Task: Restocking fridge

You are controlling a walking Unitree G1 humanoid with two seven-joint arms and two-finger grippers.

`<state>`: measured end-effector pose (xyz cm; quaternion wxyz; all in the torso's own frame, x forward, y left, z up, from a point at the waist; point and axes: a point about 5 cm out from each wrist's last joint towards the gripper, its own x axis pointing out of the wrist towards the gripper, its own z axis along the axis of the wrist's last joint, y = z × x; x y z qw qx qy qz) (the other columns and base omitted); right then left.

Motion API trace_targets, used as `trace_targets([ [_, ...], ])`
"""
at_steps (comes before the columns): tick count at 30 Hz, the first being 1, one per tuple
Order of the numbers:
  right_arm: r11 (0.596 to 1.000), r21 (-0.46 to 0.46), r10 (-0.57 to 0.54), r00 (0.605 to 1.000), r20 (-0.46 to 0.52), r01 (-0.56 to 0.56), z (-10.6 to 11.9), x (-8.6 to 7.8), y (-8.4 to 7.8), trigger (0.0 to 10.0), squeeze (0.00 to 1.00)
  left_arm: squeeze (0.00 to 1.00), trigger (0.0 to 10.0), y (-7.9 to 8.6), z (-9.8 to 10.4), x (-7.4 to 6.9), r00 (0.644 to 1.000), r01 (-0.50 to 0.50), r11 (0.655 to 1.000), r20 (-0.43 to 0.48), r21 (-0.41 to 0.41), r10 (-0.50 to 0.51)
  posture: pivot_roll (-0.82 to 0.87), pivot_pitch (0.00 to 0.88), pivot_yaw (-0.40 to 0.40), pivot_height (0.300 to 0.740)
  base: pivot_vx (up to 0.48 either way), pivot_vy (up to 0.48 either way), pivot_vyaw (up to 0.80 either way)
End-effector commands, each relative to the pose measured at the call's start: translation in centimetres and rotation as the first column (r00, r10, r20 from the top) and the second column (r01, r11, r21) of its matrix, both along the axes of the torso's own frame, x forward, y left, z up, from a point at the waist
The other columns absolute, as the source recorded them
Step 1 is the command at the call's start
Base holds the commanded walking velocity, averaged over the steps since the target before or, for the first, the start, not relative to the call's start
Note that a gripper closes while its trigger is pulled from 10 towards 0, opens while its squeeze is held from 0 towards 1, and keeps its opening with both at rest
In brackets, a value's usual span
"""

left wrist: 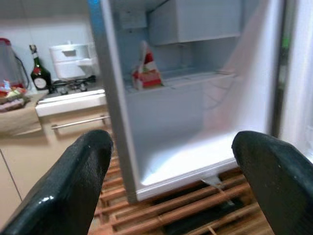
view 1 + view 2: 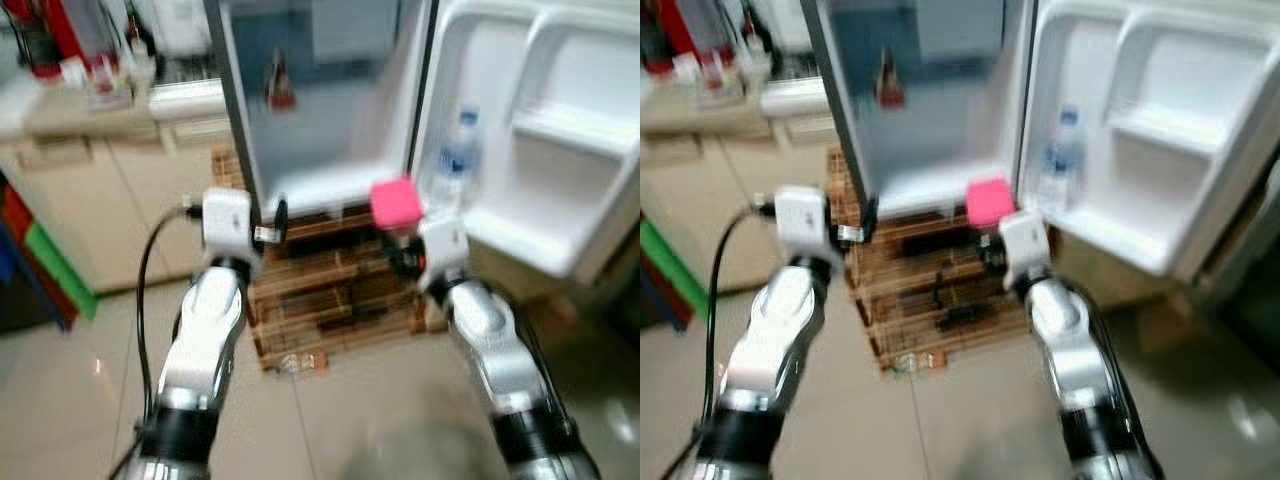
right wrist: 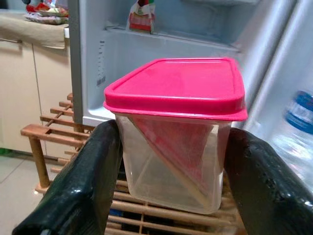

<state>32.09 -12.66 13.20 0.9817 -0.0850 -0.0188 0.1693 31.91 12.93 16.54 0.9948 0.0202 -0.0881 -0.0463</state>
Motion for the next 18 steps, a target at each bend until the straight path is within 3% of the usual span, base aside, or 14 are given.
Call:
trace_targets([
  [1, 0.999, 0.0, 0.033, 0.999, 0.021, -0.033, 0.5, 0.2, 0.9, 0.0, 0.0, 0.0, 10.0, 0.9, 0.0, 0.2, 1.0, -0.025, 1.0, -0.005, 0.006, 0.025, -0.12, 0.0, 0.046, 0.74, 0.461, 0.0, 0.0],
  [9, 0.998, -0.024, 0.063, 0.998, 0.026, -0.063, 0.8, 0.3, 0.6, 0.0, 0.0, 0.0, 10.0, 0.6, 0.2, 0.2, 1.0, -0.017, 1.0, 0.016, -0.007, 0.017, -0.12, 0.0, 0.047, 0.74, 0.458, 0.0, 0.0],
  [13, 0.993, -0.093, 0.074, 0.997, 0.025, -0.071, 1.2, 0.6, -0.8, 0.0, 0.0, 0.0, 10.0, 0.6, 0.2, 0.1, 1.0, -0.015, 1.0, 0.02, -0.014, 0.016, -0.12, 0.0, 0.047, 0.74, 0.0, 0.0, 0.0],
  [16, 0.998, -0.064, 0.028, 1.0, -0.005, -0.028, 0.9, 0.7, -2.1, 0.0, 0.0, 0.0, 10.0, 0.6, 0.2, 0.1, 1.0, -0.01, 1.0, 0.015, -0.015, 0.011, -0.13, 0.0, 0.048, 0.74, 0.0, 0.0, 0.0],
  [18, 0.999, -0.047, 0.023, 1.0, -0.011, -0.024, 0.8, 0.6, -2.2, 0.0, 0.0, 0.0, 10.0, 0.6, 0.2, 0.1, 1.0, -0.007, 1.0, 0.016, -0.01, 0.007, -0.13, 0.0, 0.05, 0.74, 0.0, 0.0, 0.0],
])
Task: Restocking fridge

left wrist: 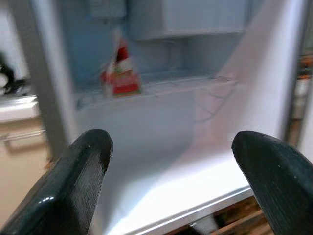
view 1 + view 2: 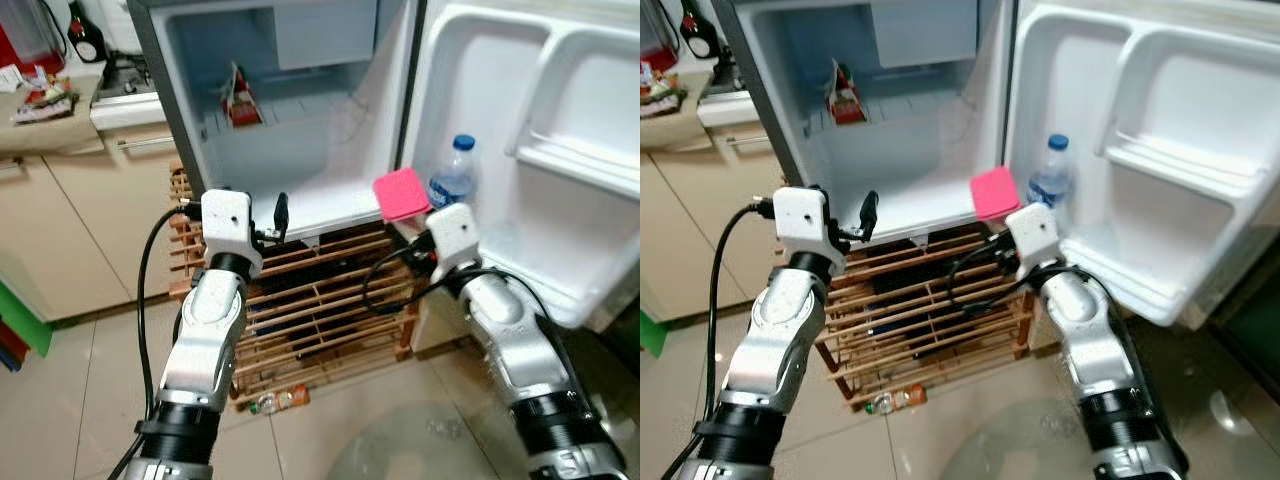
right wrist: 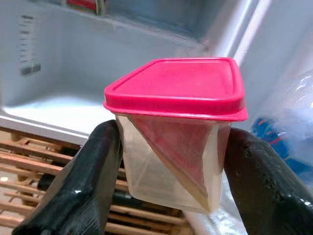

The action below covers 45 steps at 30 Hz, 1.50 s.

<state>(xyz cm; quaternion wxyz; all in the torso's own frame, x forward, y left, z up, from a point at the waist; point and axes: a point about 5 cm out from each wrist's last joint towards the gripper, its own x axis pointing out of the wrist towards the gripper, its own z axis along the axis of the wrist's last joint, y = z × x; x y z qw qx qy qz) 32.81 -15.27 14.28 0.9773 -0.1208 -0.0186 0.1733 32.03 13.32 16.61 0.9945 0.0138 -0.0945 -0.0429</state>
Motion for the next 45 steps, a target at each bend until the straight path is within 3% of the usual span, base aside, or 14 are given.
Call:
trace_targets([
  [1, 0.999, 0.03, 0.019, 0.999, -0.031, -0.018, -0.4, -0.2, 0.5, 0.0, 0.0, 0.0, 10.0, 0.3, 0.2, 0.0, 1.0, 0.0, 1.0, 0.005, 0.006, 0.0, -0.13, 0.0, 0.052, 0.74, 0.0, 0.0, 0.0],
  [8, 0.998, 0.044, 0.045, 0.998, -0.049, -0.042, -1.0, -0.8, 1.3, 0.0, 0.0, 0.0, 10.0, 0.1, 0.1, 0.0, 1.0, 0.018, 1.0, 0.006, 0.001, -0.018, -0.14, 0.0, 0.059, 0.74, 0.0, 0.0, -0.57],
  [16, 0.998, 0.025, 0.053, 0.997, -0.052, -0.052, -0.9, -0.6, 1.1, 0.0, 0.0, 0.0, 10.0, 0.2, 0.2, 0.1, 1.0, 0.007, 1.0, 0.0, -0.004, -0.007, -0.14, 0.0, 0.053, 0.74, 0.0, 0.0, -0.25],
  [26, 0.997, 0.016, 0.078, 0.995, -0.055, -0.077, -0.8, -0.6, 1.4, 0.0, 0.0, 0.0, 10.0, 0.1, 0.3, 0.1, 1.0, 0.002, 1.0, 0.011, -0.007, -0.002, -0.14, 0.0, 0.05, 0.74, 0.251, -0.381, 0.0],
  [35, 0.993, 0.009, 0.118, 0.991, -0.066, -0.118, -0.7, -0.7, 1.6, 0.0, 0.0, 0.0, 10.0, -0.7, 0.8, -0.1, 0.998, 0.056, 0.998, 0.036, -0.014, -0.056, -0.14, 0.0, 0.038, 0.74, 0.266, -0.396, 0.0],
  [40, 0.972, 0.008, 0.233, 0.97, -0.071, -0.233, 0.0, -1.0, 2.2, 0.0, 0.0, 0.0, 10.0, -0.2, 1.1, 0.1, 0.999, 0.011, 0.999, 0.049, -0.038, -0.009, -0.15, 0.0, 0.029, 0.74, 0.0, 0.0, 0.0],
  [45, 0.95, -0.02, 0.308, 0.948, -0.079, -0.311, 0.4, -0.9, 2.5, 0.0, 0.0, 0.0, 10.0, 0.3, 0.7, 0.3, 0.997, 0.073, 0.996, 0.022, -0.055, -0.072, -0.15, 0.0, 0.024, 0.74, 0.0, 0.0, 0.0],
])
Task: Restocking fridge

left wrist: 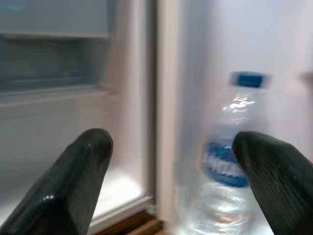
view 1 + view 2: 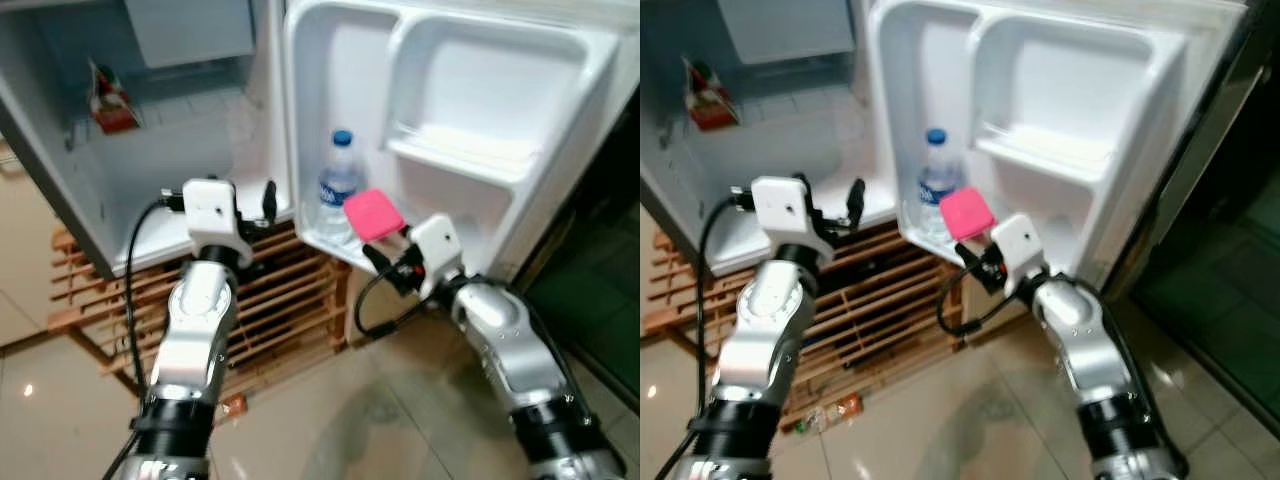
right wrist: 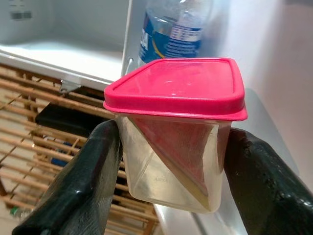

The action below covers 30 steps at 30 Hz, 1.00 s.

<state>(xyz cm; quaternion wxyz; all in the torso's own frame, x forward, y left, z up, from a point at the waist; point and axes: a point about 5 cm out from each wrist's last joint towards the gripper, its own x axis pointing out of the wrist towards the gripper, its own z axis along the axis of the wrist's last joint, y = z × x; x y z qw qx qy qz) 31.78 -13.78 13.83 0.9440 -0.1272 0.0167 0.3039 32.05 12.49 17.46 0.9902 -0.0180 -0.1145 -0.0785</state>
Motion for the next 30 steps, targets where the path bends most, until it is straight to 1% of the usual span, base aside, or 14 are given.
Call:
trace_targets([
  [1, 0.998, 0.004, 0.064, 0.998, 0.019, -0.064, 0.9, 0.2, 0.9, 0.0, 0.0, 0.0, 10.0, 1.4, -0.2, 0.4, 1.0, 0.01, 1.0, -0.028, 0.006, -0.009, -0.15, 0.0, 0.022, 0.74, 0.0, 0.0, 0.0],
  [4, 0.997, -0.013, 0.078, 0.997, 0.02, -0.077, 0.9, 0.3, 0.7, 0.0, 0.0, 0.0, 10.0, 1.6, -0.4, 0.4, 0.998, 0.042, 0.999, -0.042, 0.006, -0.041, -0.14, 0.0, 0.023, 0.74, 0.0, 0.0, 0.0],
  [6, 0.992, -0.057, 0.115, 0.993, 0.026, -0.114, 0.9, 0.5, 0.6, 0.0, 0.0, 0.0, 10.0, 1.4, -0.8, 0.2, 0.992, 0.118, 0.993, -0.057, 0.023, -0.117, -0.13, 0.0, 0.025, 0.74, 0.0, 0.0, 0.0],
  [8, 0.989, -0.075, 0.128, 0.991, 0.031, -0.125, 0.9, 0.6, 0.5, 0.0, 0.0, 0.0, 10.0, 1.2, -0.9, 0.0, 0.988, 0.143, 0.989, -0.059, 0.024, -0.142, -0.13, 0.0, 0.026, 0.74, 0.0, 0.0, 0.0],
  [14, 0.97, -0.19, 0.172, 0.98, 0.102, -0.151, 0.6, 1.1, 0.9, 0.0, 0.0, 0.0, 10.0, 0.0, -1.6, -1.3, 0.955, 0.295, 0.953, -0.06, 0.075, -0.291, -0.1, 0.0, 0.035, 0.74, 0.0, 0.0, 0.0],
  [17, 0.965, -0.235, 0.154, 0.977, 0.145, -0.117, 0.6, 1.6, 1.4, 0.0, 0.0, 0.0, 10.0, -0.2, -1.5, -2.2, 0.928, 0.371, 0.925, -0.06, 0.082, -0.367, -0.08, 0.0, 0.04, 0.74, 0.0, 0.0, 0.0],
  [18, 0.965, -0.235, 0.154, 0.977, 0.145, -0.117, 0.6, 1.6, 1.4, 0.0, 0.0, 0.0, 10.0, -0.2, -1.5, -2.2, 0.928, 0.371, 0.925, -0.06, 0.082, -0.367, -0.08, 0.0, 0.04, 0.74, 0.0, 0.0, 0.0],
  [20, 0.968, -0.241, 0.119, 0.977, 0.176, -0.074, 0.7, 2.0, 1.5, 0.0, 0.0, 0.0, 10.0, -0.3, -1.6, -2.8, 0.914, 0.406, 0.909, -0.071, 0.095, -0.4, -0.06, 0.0, 0.043, 0.74, 0.0, 0.0, 0.0],
  [23, 0.969, -0.246, 0.087, 0.971, 0.221, -0.03, 0.9, 2.3, 1.3, 0.0, 0.0, 0.0, 10.0, -0.3, -1.7, -3.3, 0.907, 0.42, 0.903, -0.083, 0.092, -0.413, -0.05, 0.0, 0.05, 0.74, 0.0, 0.0, 0.0],
  [24, 0.966, -0.259, 0.065, 0.964, 0.259, 0.004, 1.1, 2.6, 1.1, 0.0, 0.0, 0.0, 10.0, -0.2, -1.9, -3.6, 0.906, 0.419, 0.905, -0.096, 0.08, -0.411, -0.05, 0.0, 0.054, 0.74, 0.0, 0.0, 0.0],
  [25, 0.968, -0.251, 0.043, 0.96, 0.276, 0.028, 1.2, 2.7, 0.9, 0.0, 0.0, 0.0, 10.0, -0.1, -2.0, -3.9, 0.907, 0.415, 0.907, -0.103, 0.067, -0.408, -0.05, 0.0, 0.055, 0.74, 0.0, 0.0, 0.0],
  [28, 0.986, -0.137, -0.06, 0.962, 0.268, 0.099, 1.8, 3.3, 0.4, 0.0, 0.0, 0.0, 10.0, 0.3, -2.2, -4.4, 0.914, 0.398, 0.916, -0.114, 0.057, -0.39, -0.04, 0.0, 0.054, 0.74, 0.0, 0.0, 0.0],
  [29, 0.986, -0.137, -0.06, 0.962, 0.268, 0.099, 1.8, 3.3, 0.4, 0.0, 0.0, 0.0, 10.0, 0.3, -2.2, -4.4, 0.914, 0.398, 0.916, -0.114, 0.057, -0.39, -0.04, 0.0, 0.054, 0.74, 0.0, 0.0, 0.0],
  [30, 0.992, -0.038, -0.109, 0.969, 0.22, 0.12, 1.8, 3.4, 0.3, 0.0, 0.0, 0.0, 10.0, 0.4, -2.2, -4.5, 0.918, 0.385, 0.922, -0.114, 0.038, -0.379, -0.04, 0.0, 0.05, 0.74, 0.0, 0.0, 0.0],
])
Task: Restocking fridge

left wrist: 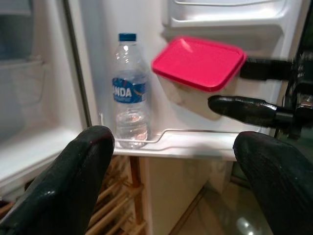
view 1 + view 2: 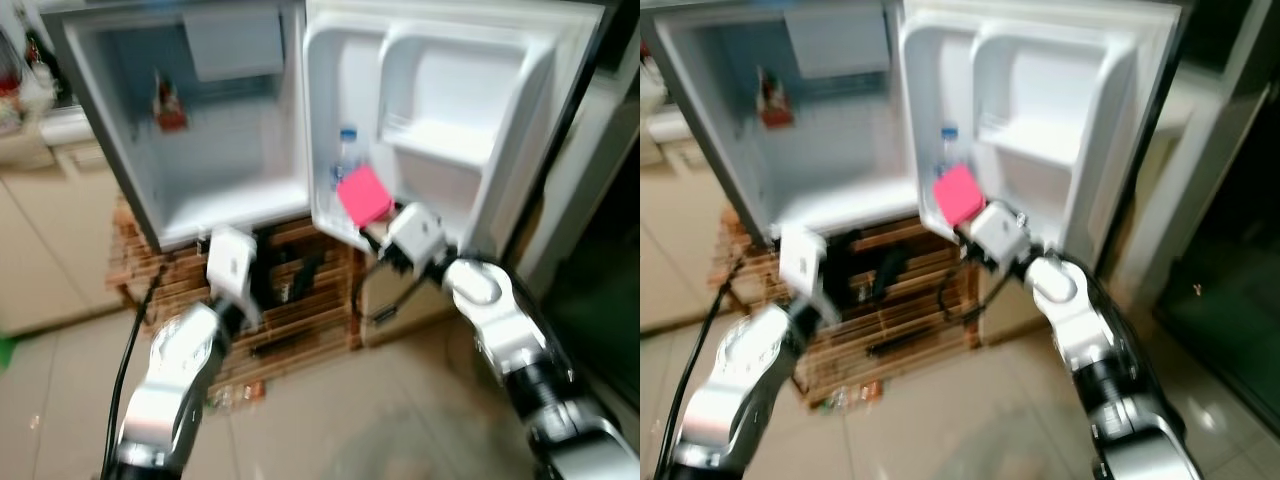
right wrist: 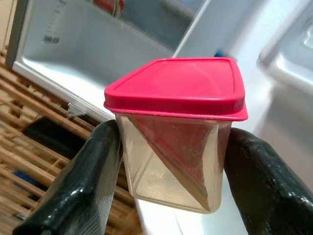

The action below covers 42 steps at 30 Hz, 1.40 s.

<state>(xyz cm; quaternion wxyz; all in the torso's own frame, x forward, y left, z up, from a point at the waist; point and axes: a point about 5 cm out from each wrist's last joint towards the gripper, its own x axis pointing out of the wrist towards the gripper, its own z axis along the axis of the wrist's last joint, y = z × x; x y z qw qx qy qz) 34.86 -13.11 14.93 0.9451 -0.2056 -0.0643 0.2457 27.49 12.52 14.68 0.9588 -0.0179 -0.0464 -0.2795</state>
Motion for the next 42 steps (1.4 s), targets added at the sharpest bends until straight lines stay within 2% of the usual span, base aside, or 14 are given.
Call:
trace_targets([
  [1, 0.982, 0.185, -0.032, 0.998, -0.053, 0.042, 0.7, 0.2, -0.1, 0.0, 0.0, 0.0, 10.0, 0.8, 0.7, 0.1, 0.998, -0.061, 0.997, -0.002, -0.049, 0.061, -0.04, 0.0, 0.048, 0.74, 0.0, 0.0, 0.0],
  [4, 0.91, 0.41, 0.008, 0.989, -0.149, 0.055, 0.4, -0.5, 1.1, 0.0, 0.0, 0.0, 10.0, 1.4, 0.7, 0.3, 0.981, -0.192, 0.967, -0.067, -0.165, 0.183, -0.05, 0.0, 0.031, 0.74, 0.0, 0.0, 0.0],
  [8, 0.868, 0.494, 0.05, 0.981, -0.188, 0.05, 0.2, -1.0, 2.1, 0.0, 0.0, 0.0, 10.0, 1.2, 0.6, 0.6, 0.958, -0.283, 0.937, -0.1, -0.204, 0.268, -0.06, 0.0, 0.018, 0.74, 0.0, 0.0, 0.0],
  [12, 0.784, 0.62, 0.195, 0.942, -0.272, 0.017, 0.3, -1.5, 3.4, 0.0, 0.0, 0.0, 10.0, 0.5, 1.0, 0.8, 0.949, -0.313, 0.926, -0.087, -0.211, 0.302, -0.07, 0.0, 0.013, 0.74, 0.0, 0.0, 0.0],
  [14, 0.78, 0.625, 0.249, 0.924, -0.291, -0.013, 0.1, -1.8, 3.8, 0.0, 0.0, 0.0, 10.0, 0.5, 1.2, 1.0, 0.948, -0.318, 0.927, -0.071, -0.198, 0.31, -0.07, 0.0, 0.009, 0.74, 0.0, 0.0, 0.0],
  [16, 0.797, 0.603, 0.279, 0.91, -0.306, -0.041, 0.0, -2.3, 3.9, 0.0, 0.0, 0.0, 10.0, 0.3, 1.5, 1.3, 0.946, -0.324, 0.931, -0.041, -0.171, 0.322, -0.08, 0.0, 0.005, 0.74, 0.0, 0.0, 0.0],
  [20, 0.831, 0.554, 0.259, 0.918, -0.301, -0.053, 0.2, -2.5, 3.4, 0.0, 0.0, 0.0, 10.0, 0.1, 1.8, 1.7, 0.94, -0.34, 0.93, -0.016, -0.139, 0.342, -0.09, 0.0, 0.003, 0.74, 0.0, 0.0, 0.0],
  [23, 0.9, 0.417, 0.183, 0.978, -0.103, -0.125, 3.9, -2.2, 2.9, 0.0, 0.0, 0.0, 10.0, 0.0, 2.2, 1.9, 0.938, -0.34, 0.931, 0.015, -0.132, 0.345, -0.1, 0.0, 0.007, 0.74, 0.0, 0.0, 0.0],
  [25, 0.963, 0.223, 0.129, 0.986, 0.103, -0.149, 7.4, -1.9, 2.4, 0.0, 0.0, 0.0, 10.0, -0.3, 2.6, 2.1, 0.939, -0.335, 0.933, 0.04, -0.13, 0.342, -0.11, 0.0, 0.008, 0.74, 0.0, 0.0, 0.0],
  [26, 0.972, 0.185, 0.117, 0.982, 0.15, -0.144, 8.3, -1.8, 2.1, 0.0, 0.0, 0.0, 10.0, -0.4, 2.6, 2.2, 0.939, -0.333, 0.934, 0.042, -0.129, 0.341, -0.11, 0.0, 0.008, 0.74, 0.0, 0.0, 0.0],
  [30, 0.99, 0.093, 0.075, 0.962, 0.261, -0.102, 10.3, -1.1, 1.4, 0.0, 0.0, 0.0, 10.0, -0.7, 2.6, 2.6, 0.939, -0.333, 0.935, 0.043, -0.121, 0.34, -0.12, 0.0, 0.007, 0.74, 0.0, 0.0, 0.0],
  [31, 0.998, 0.024, 0.049, 0.947, 0.317, -0.059, 10.9, -0.6, 0.9, 0.0, 0.0, 0.0, 10.0, -0.7, 2.6, 2.9, 0.938, -0.336, 0.935, 0.048, -0.114, 0.343, -0.12, 0.0, 0.006, 0.74, 0.0, 0.0, 0.0],
  [36, 0.996, -0.093, 0.047, 0.913, 0.406, -0.01, 11.7, 0.2, 0.9, 0.0, 0.0, 0.0, 10.0, -0.9, 2.9, 3.4, 0.945, -0.316, 0.941, 0.052, -0.123, 0.324, -0.12, 0.0, 0.004, 0.74, 0.0, 0.0, 0.0],
  [42, 0.994, -0.113, 0.053, 0.9, 0.432, -0.004, 12.1, 0.7, 0.9, 0.0, 0.0, 0.0, 10.0, -1.3, 3.6, 3.3, 0.949, -0.286, 0.95, 0.1, -0.125, 0.299, -0.11, 0.0, 0.003, 0.74, 0.351, 0.0, 0.0],
])
